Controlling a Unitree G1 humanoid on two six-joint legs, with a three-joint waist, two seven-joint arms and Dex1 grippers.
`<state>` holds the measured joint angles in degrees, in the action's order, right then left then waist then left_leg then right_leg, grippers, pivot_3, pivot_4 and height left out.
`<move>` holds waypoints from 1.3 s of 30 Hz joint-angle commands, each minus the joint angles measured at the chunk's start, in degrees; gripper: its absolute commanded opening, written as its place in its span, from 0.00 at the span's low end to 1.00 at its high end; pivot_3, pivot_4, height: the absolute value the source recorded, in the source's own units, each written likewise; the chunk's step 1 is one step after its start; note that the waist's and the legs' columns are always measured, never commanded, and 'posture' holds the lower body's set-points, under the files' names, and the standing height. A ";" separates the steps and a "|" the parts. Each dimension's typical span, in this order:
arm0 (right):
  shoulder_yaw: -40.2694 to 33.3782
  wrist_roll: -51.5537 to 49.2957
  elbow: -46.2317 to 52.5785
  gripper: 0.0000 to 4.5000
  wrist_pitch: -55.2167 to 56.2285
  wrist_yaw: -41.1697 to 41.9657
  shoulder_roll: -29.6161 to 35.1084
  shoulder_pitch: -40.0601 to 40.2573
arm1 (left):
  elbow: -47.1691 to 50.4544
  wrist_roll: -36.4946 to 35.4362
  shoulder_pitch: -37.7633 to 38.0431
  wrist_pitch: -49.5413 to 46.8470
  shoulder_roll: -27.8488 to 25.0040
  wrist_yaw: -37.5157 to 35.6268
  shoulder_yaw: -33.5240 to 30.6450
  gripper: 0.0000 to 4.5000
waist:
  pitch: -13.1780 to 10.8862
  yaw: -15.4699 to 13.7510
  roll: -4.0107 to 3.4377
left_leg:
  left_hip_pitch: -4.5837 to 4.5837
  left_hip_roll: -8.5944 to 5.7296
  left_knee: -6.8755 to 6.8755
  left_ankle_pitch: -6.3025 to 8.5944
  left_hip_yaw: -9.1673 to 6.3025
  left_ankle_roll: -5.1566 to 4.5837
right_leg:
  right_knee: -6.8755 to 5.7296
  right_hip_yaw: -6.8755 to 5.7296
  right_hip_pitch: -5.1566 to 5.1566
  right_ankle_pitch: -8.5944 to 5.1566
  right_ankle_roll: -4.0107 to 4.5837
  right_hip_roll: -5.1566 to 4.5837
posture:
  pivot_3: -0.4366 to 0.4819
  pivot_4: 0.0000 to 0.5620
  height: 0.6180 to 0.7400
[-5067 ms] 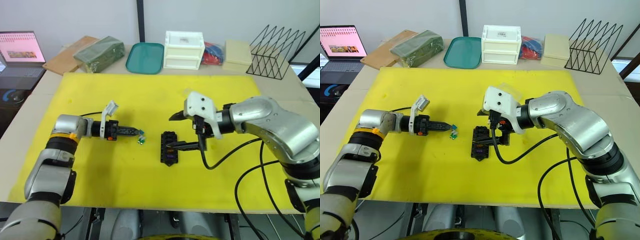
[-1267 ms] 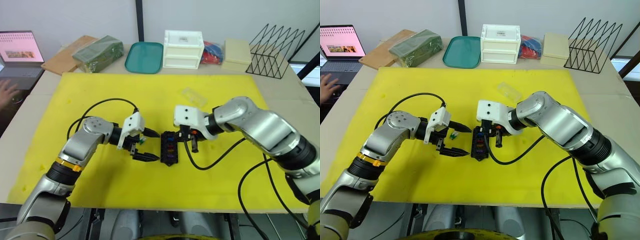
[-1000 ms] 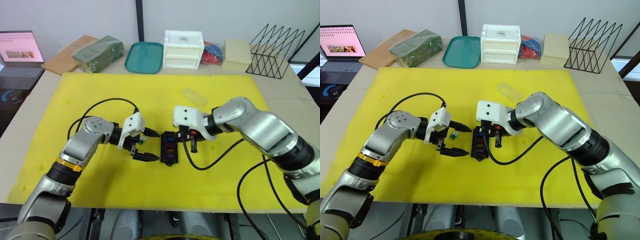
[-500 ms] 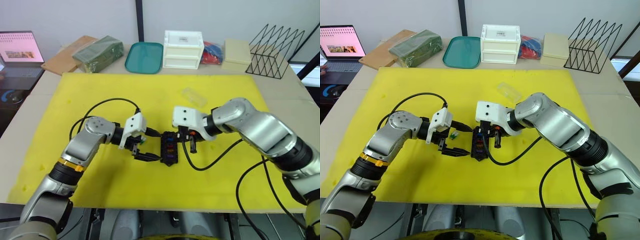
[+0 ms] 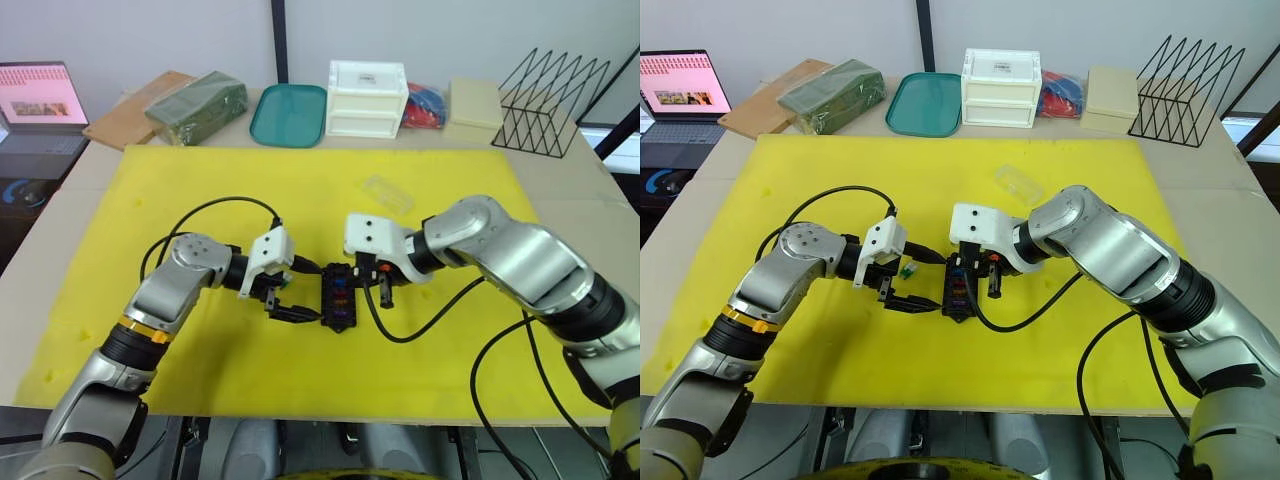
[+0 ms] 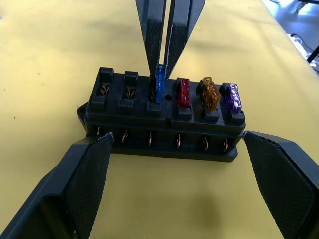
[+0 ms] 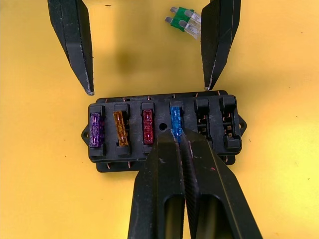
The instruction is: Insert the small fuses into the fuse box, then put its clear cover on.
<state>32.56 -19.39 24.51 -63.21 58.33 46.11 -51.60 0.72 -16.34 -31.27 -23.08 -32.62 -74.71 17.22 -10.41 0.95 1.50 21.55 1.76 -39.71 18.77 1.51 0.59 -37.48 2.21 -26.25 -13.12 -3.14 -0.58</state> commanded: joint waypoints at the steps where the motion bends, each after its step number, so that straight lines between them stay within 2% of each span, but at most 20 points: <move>1: -0.17 1.59 0.97 0.00 1.56 -0.16 0.60 -0.30 | 0.91 0.06 -0.53 1.04 0.14 0.11 -0.10 0.99 | 0.00 0.00 0.00 | 0.00 0.00 0.00 0.00 0.00 0.00 | 0.00 0.00 0.00 0.00 0.00 0.00 | 0.48 0.27 1.00; 32: 5.13 8.13 -0.97 0.00 5.49 2.85 0.34 1.62 | 1.94 0.87 0.41 1.47 0.95 1.22 0.15 0.99 | 0.05 0.07 0.01 | -0.18 0.00 -0.02 0.00 -0.01 0.00 | 0.00 -0.01 0.21 0.00 0.00 0.01 | 0.48 0.27 1.00; 33: 5.00 8.27 -0.96 0.11 5.51 3.08 0.35 1.59 | 1.96 0.88 0.52 1.56 0.93 1.26 0.16 1.00 | 0.05 0.06 0.01 | -0.18 0.00 -0.02 0.00 -0.02 0.00 | 0.00 -0.01 0.21 0.00 0.00 0.01 | 0.48 0.27 1.00; 34: 4.53 8.07 -0.87 0.15 5.31 3.31 0.29 1.43 | 1.98 0.90 0.68 1.65 0.91 1.33 0.16 1.00 | 0.05 0.05 0.01 | -0.17 0.00 -0.02 0.00 -0.02 0.00 | 0.00 -0.02 0.21 0.00 0.00 0.01 | 0.48 0.27 1.00; 37: 2.82 7.40 -0.93 0.36 4.34 3.49 -0.36 0.86 | 2.02 0.90 0.97 1.85 0.86 1.43 0.12 1.00 | 0.05 0.02 0.01 | -0.15 0.01 -0.04 0.00 -0.04 0.00 | 0.00 -0.03 0.21 0.00 0.00 0.00 | 0.48 0.27 1.00; 39: 1.45 6.85 -0.69 0.36 3.94 3.69 -0.61 0.32 | 1.97 0.88 1.12 2.01 0.80 1.47 0.06 1.00 | 0.05 -0.02 0.01 | -0.14 0.00 -0.04 0.00 -0.04 0.00 | 0.00 -0.04 0.20 0.00 0.00 0.00 | 0.48 0.27 1.00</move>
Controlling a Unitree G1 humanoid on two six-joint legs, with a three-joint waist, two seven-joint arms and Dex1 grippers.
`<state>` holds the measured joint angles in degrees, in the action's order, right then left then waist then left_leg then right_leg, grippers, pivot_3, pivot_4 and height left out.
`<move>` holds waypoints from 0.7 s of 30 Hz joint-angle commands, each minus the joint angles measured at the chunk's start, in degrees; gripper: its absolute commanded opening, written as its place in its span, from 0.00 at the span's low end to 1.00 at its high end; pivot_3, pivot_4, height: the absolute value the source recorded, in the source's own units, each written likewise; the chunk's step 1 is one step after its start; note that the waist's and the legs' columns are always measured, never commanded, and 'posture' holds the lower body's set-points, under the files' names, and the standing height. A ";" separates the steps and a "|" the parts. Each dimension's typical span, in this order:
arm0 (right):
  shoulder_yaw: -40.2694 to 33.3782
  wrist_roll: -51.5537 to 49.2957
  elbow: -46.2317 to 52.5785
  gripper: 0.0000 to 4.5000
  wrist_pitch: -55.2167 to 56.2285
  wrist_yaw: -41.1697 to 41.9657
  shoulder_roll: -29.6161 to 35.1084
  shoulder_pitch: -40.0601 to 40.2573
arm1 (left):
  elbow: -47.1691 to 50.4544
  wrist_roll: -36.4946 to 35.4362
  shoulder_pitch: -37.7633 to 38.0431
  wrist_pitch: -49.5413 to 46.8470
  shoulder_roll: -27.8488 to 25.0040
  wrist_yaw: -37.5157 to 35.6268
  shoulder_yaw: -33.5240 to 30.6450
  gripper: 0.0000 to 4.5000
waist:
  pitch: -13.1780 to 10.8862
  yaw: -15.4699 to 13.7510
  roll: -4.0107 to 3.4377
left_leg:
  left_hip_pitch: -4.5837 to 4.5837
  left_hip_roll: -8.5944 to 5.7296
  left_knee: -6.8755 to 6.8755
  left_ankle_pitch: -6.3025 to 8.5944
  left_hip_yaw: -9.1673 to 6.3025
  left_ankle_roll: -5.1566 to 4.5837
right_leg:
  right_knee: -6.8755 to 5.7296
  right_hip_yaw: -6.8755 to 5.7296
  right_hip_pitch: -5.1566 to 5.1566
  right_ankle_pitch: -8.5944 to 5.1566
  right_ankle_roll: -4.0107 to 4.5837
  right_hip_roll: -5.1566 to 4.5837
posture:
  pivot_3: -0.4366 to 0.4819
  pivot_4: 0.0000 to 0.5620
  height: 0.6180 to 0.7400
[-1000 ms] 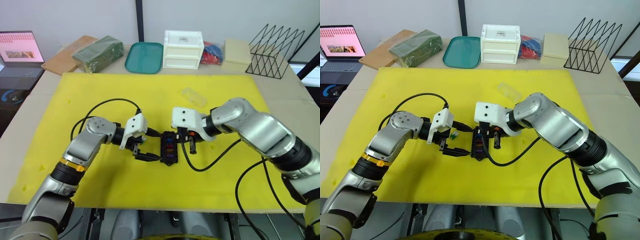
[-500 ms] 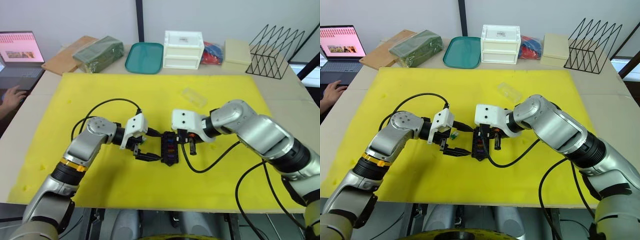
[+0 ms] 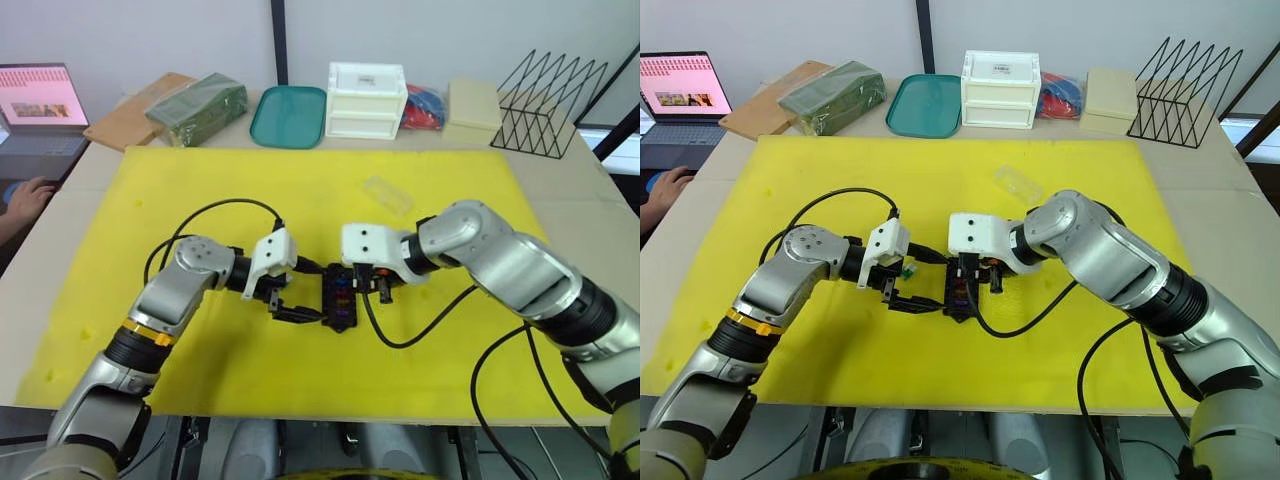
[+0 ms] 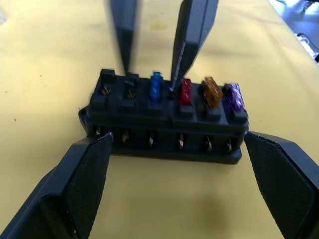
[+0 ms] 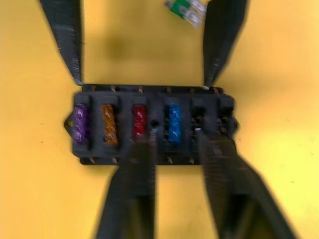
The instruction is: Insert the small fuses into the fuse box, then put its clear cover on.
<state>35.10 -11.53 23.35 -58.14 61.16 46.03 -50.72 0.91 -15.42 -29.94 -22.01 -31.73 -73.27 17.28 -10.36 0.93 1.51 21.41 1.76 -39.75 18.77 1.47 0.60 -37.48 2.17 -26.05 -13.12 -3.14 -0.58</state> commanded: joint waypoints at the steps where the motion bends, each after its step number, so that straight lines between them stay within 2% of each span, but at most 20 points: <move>1: -1.89 -1.27 0.53 0.36 -1.50 0.75 -0.74 -1.01 | 1.66 -0.02 -0.14 1.08 -0.14 0.03 -0.06 1.00 | 0.00 0.00 0.00 | 0.01 0.00 0.00 0.00 -0.01 0.00 | 0.00 -0.01 0.00 0.00 0.00 0.00 | 0.48 0.27 1.00; 8: -7.77 -4.85 2.17 0.36 -2.27 1.06 -1.31 -1.42 | -0.06 0.08 -0.27 2.10 -0.18 0.09 -0.63 1.00 | -0.01 0.02 -0.01 | 0.04 0.00 0.00 0.00 -0.01 0.00 | 0.00 -0.01 -0.04 0.00 0.00 0.00 | 0.48 0.27 1.00; 11: -9.44 -6.56 2.13 0.23 -2.33 0.82 -2.30 -0.32 | -0.73 0.20 -0.37 2.58 -0.08 0.16 -0.62 1.00 | -0.01 0.12 -0.01 | 0.03 0.00 0.00 0.00 0.00 0.00 | 0.00 -0.01 -0.04 0.00 0.00 0.00 | 0.48 0.27 1.00; 14: -9.92 -7.18 1.34 0.01 -1.19 0.19 -3.16 1.58 | -1.21 0.34 -0.49 3.03 -0.05 0.04 -0.56 1.00 | -0.01 -0.04 -0.01 | 0.04 0.00 0.00 0.00 -0.02 0.00 | 0.00 -0.03 -0.03 0.00 0.00 0.00 | 0.48 0.27 1.00; 21: -10.07 -7.56 -0.54 0.01 0.54 -0.70 -4.01 3.46 | -1.88 0.49 -0.77 3.50 -0.25 -0.16 -0.58 1.00 | -0.01 0.07 -0.01 | 0.05 0.00 0.00 0.00 -0.02 0.00 | -0.01 -0.02 -0.04 0.00 0.00 0.00 | 0.48 0.27 1.00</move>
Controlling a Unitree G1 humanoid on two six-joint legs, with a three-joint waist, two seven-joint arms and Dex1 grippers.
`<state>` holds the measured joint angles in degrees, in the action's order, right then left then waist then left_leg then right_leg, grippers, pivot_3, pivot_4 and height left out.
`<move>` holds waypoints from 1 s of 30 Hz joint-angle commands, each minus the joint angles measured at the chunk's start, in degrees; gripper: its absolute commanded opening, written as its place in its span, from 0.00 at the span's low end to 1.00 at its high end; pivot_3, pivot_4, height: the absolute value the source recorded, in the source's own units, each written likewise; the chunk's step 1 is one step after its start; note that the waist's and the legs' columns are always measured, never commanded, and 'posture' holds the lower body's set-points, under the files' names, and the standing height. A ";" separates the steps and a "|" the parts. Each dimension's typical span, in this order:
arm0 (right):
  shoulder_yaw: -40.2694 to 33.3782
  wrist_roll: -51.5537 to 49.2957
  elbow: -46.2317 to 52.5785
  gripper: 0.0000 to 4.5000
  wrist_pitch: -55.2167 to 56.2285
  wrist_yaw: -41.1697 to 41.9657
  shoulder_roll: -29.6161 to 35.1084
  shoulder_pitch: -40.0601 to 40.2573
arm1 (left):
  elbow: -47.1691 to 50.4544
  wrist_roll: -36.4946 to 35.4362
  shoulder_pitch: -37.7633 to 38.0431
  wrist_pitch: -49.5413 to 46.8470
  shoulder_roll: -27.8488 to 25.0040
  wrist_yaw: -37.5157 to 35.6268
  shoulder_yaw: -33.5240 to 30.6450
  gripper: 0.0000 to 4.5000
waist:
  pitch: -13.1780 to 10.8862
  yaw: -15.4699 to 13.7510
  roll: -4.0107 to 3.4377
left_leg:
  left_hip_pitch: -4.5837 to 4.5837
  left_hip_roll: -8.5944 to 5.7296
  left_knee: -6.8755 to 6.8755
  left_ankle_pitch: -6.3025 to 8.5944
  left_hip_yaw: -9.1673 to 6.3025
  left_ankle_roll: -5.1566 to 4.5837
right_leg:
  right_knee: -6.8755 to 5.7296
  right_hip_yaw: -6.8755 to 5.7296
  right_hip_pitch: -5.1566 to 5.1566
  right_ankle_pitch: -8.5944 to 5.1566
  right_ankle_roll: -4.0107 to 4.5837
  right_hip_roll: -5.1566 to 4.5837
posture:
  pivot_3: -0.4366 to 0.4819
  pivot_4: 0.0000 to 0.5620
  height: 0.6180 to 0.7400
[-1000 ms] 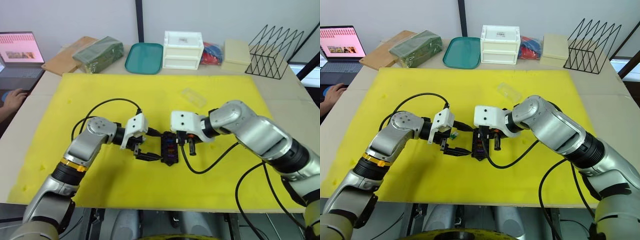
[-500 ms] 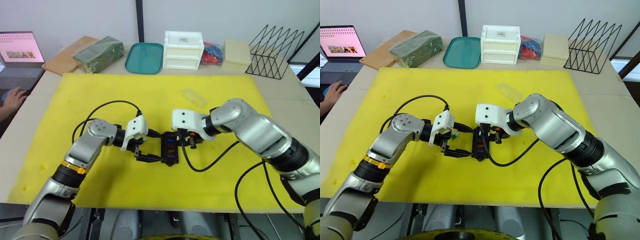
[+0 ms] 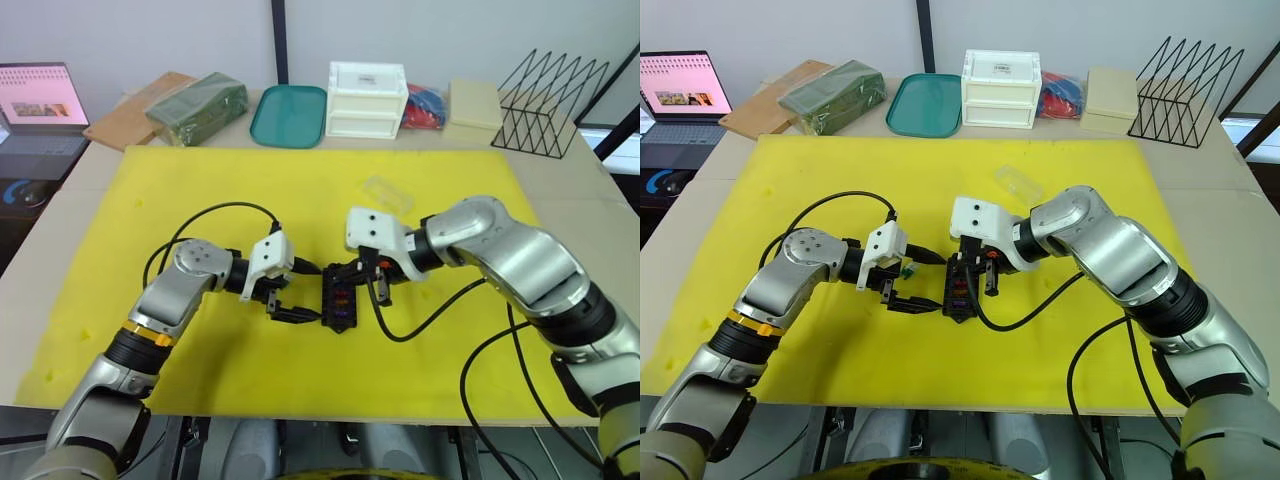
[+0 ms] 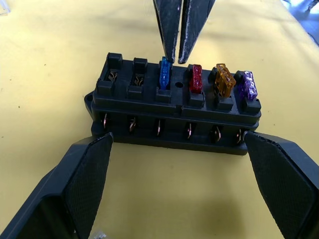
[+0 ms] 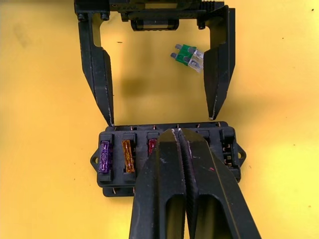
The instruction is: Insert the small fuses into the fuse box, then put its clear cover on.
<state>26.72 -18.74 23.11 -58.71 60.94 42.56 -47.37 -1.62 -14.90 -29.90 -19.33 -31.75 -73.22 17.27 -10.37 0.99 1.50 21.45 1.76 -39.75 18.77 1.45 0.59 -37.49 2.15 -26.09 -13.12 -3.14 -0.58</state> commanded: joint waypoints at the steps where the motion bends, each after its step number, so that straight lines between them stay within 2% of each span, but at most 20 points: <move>1: -1.42 -0.11 -0.67 0.01 1.53 -0.60 -0.52 0.45 | 0.73 -0.05 -0.81 0.72 -0.28 -0.22 -0.59 1.00 | 0.00 0.01 0.00 | 0.00 0.00 0.00 0.00 0.00 0.00 | 0.00 0.00 0.00 0.00 0.00 0.00 | 0.48 0.27 1.00; 15: 4.40 7.07 -6.48 0.01 9.11 -0.12 1.43 4.03 | 2.17 -0.42 -1.06 -0.72 -0.80 -0.14 -0.94 1.00 | 0.01 -0.05 0.01 | -0.09 0.00 0.00 0.00 0.00 0.00 | 0.00 0.00 0.12 0.00 0.00 0.00 | 0.48 0.27 1.00; 18: 3.35 6.33 -5.19 0.01 8.82 0.91 1.74 3.83 | 2.99 -0.82 -1.09 -1.50 -1.04 -0.06 -1.21 1.00 | 0.01 -0.07 0.01 | -0.11 0.00 -0.02 0.00 -0.01 0.00 | 0.00 -0.01 0.16 0.00 0.00 0.00 | 0.48 0.27 1.00; 24: -4.32 1.15 -3.08 0.01 7.83 1.90 0.47 1.58 | 6.90 -4.58 -1.16 -6.20 -2.26 -0.44 -3.46 1.00 | -0.01 -0.13 0.00 | -0.07 0.00 -0.05 0.00 -0.04 0.00 | 0.01 -0.04 0.15 0.00 0.00 -0.01 | 0.48 0.27 1.00; 30: -10.25 -2.97 -1.38 0.01 7.17 2.98 1.81 1.20 | 11.29 -9.76 -0.71 -11.77 -5.93 -0.92 -7.77 1.00 | -0.02 -0.01 0.00 | -0.05 0.02 -0.06 0.00 -0.06 0.00 | 0.01 -0.06 0.13 0.00 0.00 0.00 | 0.48 0.27 1.00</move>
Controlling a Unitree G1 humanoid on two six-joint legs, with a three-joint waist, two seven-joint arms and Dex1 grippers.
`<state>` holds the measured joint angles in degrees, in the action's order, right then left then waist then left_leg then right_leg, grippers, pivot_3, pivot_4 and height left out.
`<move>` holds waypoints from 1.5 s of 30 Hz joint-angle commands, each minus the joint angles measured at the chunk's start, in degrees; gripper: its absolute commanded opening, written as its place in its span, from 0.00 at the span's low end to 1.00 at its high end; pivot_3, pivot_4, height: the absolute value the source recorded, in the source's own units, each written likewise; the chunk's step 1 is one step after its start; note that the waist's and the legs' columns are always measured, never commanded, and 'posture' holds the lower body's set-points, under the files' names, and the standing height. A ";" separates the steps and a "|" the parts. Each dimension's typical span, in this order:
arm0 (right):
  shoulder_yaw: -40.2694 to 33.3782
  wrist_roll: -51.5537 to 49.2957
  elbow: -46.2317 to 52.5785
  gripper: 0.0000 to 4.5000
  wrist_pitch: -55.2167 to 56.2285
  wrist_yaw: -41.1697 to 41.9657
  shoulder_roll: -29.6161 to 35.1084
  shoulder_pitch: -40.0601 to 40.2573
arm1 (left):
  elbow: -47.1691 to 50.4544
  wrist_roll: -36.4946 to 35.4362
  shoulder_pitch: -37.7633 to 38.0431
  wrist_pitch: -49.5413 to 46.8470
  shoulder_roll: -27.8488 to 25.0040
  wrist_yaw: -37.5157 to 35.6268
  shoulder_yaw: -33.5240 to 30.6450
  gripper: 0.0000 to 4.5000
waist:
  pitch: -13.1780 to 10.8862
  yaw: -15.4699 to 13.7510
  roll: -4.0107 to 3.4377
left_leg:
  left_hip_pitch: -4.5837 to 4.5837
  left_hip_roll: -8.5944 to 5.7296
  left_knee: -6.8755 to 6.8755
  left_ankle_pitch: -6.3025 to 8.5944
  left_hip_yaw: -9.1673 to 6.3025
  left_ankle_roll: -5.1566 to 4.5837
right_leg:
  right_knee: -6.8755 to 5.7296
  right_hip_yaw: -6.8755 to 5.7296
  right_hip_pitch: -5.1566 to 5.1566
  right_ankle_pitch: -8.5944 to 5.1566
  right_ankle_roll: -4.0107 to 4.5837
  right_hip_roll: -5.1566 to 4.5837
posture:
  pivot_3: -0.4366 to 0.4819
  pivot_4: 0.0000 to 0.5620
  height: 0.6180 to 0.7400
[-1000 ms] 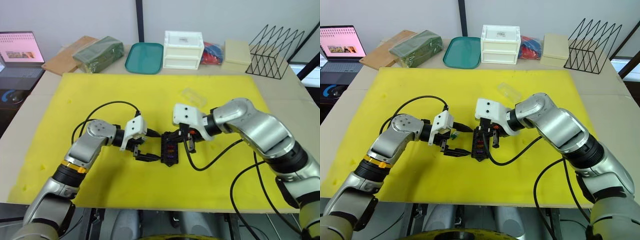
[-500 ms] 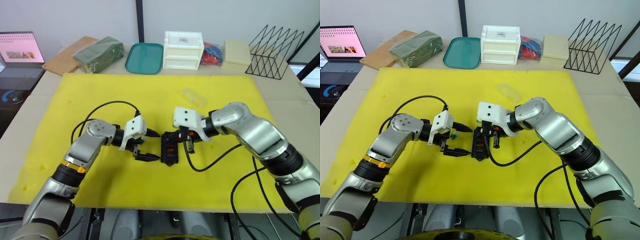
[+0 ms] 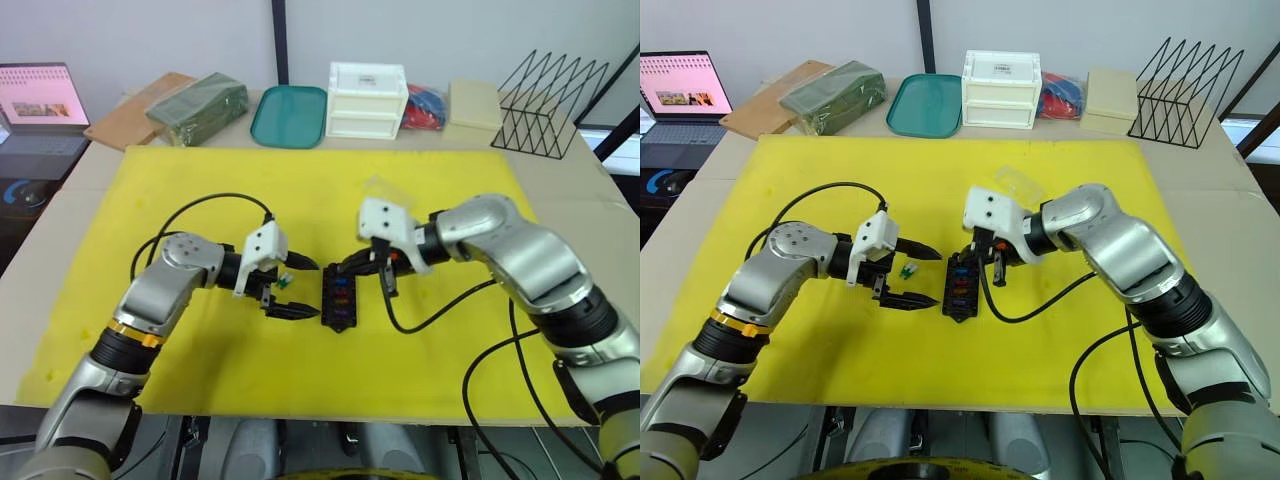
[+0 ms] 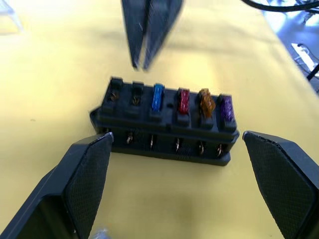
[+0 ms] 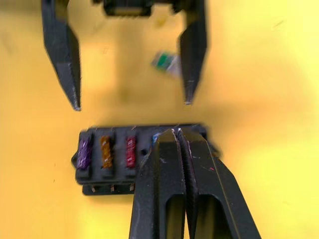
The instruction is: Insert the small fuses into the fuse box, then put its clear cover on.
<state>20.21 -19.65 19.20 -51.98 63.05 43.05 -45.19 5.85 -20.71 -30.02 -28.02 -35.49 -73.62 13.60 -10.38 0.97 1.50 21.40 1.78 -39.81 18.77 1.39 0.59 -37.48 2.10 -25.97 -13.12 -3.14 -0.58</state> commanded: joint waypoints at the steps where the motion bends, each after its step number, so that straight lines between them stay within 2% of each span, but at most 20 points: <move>1: -4.20 -2.40 2.79 0.01 0.38 0.95 1.65 -0.85 | 4.48 -4.74 -0.47 -3.91 -2.70 -0.40 -4.61 1.00 | -0.01 0.01 0.00 | 0.03 0.00 0.00 0.00 0.00 0.00 | 0.00 0.00 -0.02 0.00 0.00 0.00 | 0.48 0.27 1.00; 4: -6.29 -3.45 4.93 0.01 2.25 2.34 4.25 1.41 | 6.91 -7.24 1.56 -6.63 -8.36 -1.76 -8.45 1.00 | -0.02 0.07 0.00 | 0.04 0.00 0.00 0.00 0.00 0.00 | 0.00 0.00 -0.04 0.00 0.00 0.00 | 0.48 0.27 1.00; 5: -7.01 -3.68 5.36 0.08 2.86 2.80 5.18 2.20 | 7.35 -7.87 2.52 -7.36 -10.74 -2.37 -9.91 1.00 | -0.02 0.09 0.00 | 0.03 0.01 0.01 0.00 0.00 0.00 | 0.00 0.00 -0.04 0.00 0.00 0.00 | 0.48 0.27 1.00; 7: -9.08 -4.28 5.82 0.15 4.25 3.88 7.60 4.33 | 7.74 -9.20 4.93 -8.89 -15.25 -3.29 -13.19 1.00 | -0.03 0.15 -0.01 | 0.02 0.02 0.04 0.01 0.01 -0.01 | 0.01 0.00 -0.05 0.00 0.00 0.00 | 0.48 0.27 1.00; 12: -15.62 -5.30 5.62 0.54 8.05 6.85 15.07 11.04 | 6.01 -10.94 11.82 -9.96 -23.72 -4.20 -22.11 1.00 | -0.05 -0.02 -0.01 | 0.04 0.03 0.05 0.01 0.05 -0.01 | 0.03 -0.01 -0.08 -0.02 0.00 -0.02 | 0.48 0.27 1.00; 17: -20.51 -2.97 2.76 0.94 12.08 7.91 21.55 19.38 | 1.70 -9.97 17.95 -7.29 -27.24 -5.16 -27.23 1.00 | -0.05 -0.16 -0.01 | 0.03 0.02 0.07 0.01 0.09 -0.01 | 0.09 -0.01 -0.07 -0.03 0.00 -0.03 | 0.48 0.27 1.00; 18: -21.38 -2.63 1.39 0.99 13.32 8.26 22.44 20.70 | 1.64 -9.97 18.44 -7.20 -27.26 -4.82 -27.36 1.00 | -0.05 -0.15 -0.01 | 0.02 0.03 0.09 0.01 0.12 -0.01 | 0.11 -0.01 -0.07 -0.03 0.00 -0.03 | 0.48 0.27 1.00; 24: -22.68 -2.18 -1.90 0.99 15.32 7.88 23.87 22.67 | 0.82 -11.05 17.07 -7.62 -25.81 -4.47 -25.15 1.00 | -0.06 0.03 -0.02 | 0.00 0.03 0.09 0.00 0.26 -0.01 | 0.12 0.05 -0.09 -0.03 0.02 -0.01 | 0.48 0.27 1.00; 27: -21.83 -3.37 1.07 0.99 14.27 6.75 22.04 21.26 | -1.08 -11.93 13.30 -9.72 -22.32 -4.04 -21.70 1.00 | -0.06 -0.07 -0.04 | 0.00 0.02 0.10 0.00 0.31 -0.01 | 0.11 0.05 -0.08 -0.03 0.00 0.01 | 0.48 0.27 1.00; 32: -20.07 -5.23 5.16 0.99 11.59 5.11 19.43 18.15 | -2.65 -15.19 9.20 -17.32 -18.29 -3.62 -17.87 1.00 | -0.06 0.05 -0.03 | 0.03 0.02 0.09 0.01 0.28 -0.01 | 0.10 0.08 -0.10 -0.02 -0.01 0.02 | 0.48 0.27 1.00; 38: -16.37 -4.77 5.83 0.99 9.84 3.54 16.36 12.21 | -14.61 -19.57 -1.46 -37.09 -13.99 -2.96 -12.38 1.00 | -0.06 -0.07 -0.02 | 0.04 -0.02 0.07 0.00 0.22 0.00 | 0.06 0.07 -0.10 -0.01 -0.01 0.04 | 0.48 0.27 1.00; 42: -14.94 -5.97 6.15 1.00 8.87 3.86 15.16 9.63 | -22.35 -19.22 -6.84 -42.46 -11.45 -4.31 -9.19 0.71 | -0.06 -0.17 -0.02 | 0.08 -0.06 0.07 0.01 0.23 -0.01 | 0.08 0.06 -0.10 -0.02 -0.02 0.01 | 0.48 0.27 1.00; 43: -14.33 -6.22 6.66 1.00 8.29 3.65 14.69 8.95 | -23.60 -18.57 -7.88 -42.98 -11.17 -4.58 -7.94 0.61 | -0.06 -0.08 -0.01 | 0.08 -0.06 0.07 0.01 0.22 -0.01 | 0.08 0.05 -0.10 -0.02 -0.02 0.01 | 0.48 0.27 1.00; 44: -13.98 -6.74 7.21 1.00 7.80 3.71 14.26 8.48 | -24.62 -18.76 -8.93 -44.14 -10.25 -4.42 -7.55 0.56 | -0.06 0.00 -0.01 | 0.08 -0.06 0.07 0.01 0.22 -0.01 | 0.08 0.06 -0.12 -0.02 -0.02 0.02 | 0.48 0.27 1.00; 45: -13.52 -7.26 7.85 1.00 7.10 3.55 13.58 7.88 | -25.60 -18.80 -9.67 -44.62 -9.71 -4.59 -7.14 0.56 | -0.06 0.01 -0.01 | 0.07 -0.05 0.07 0.01 0.19 -0.01 | 0.06 0.06 -0.12 -0.02 -0.02 0.02 | 0.48 0.27 1.00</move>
<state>6.67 -25.63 24.69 -44.20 66.79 57.17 -35.48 -19.00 -39.23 -38.13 -71.44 -45.25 -77.33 6.30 -10.44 0.99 1.49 21.47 1.72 -39.74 18.78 1.58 0.58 -37.45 2.16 -26.12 -13.13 -3.15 -0.56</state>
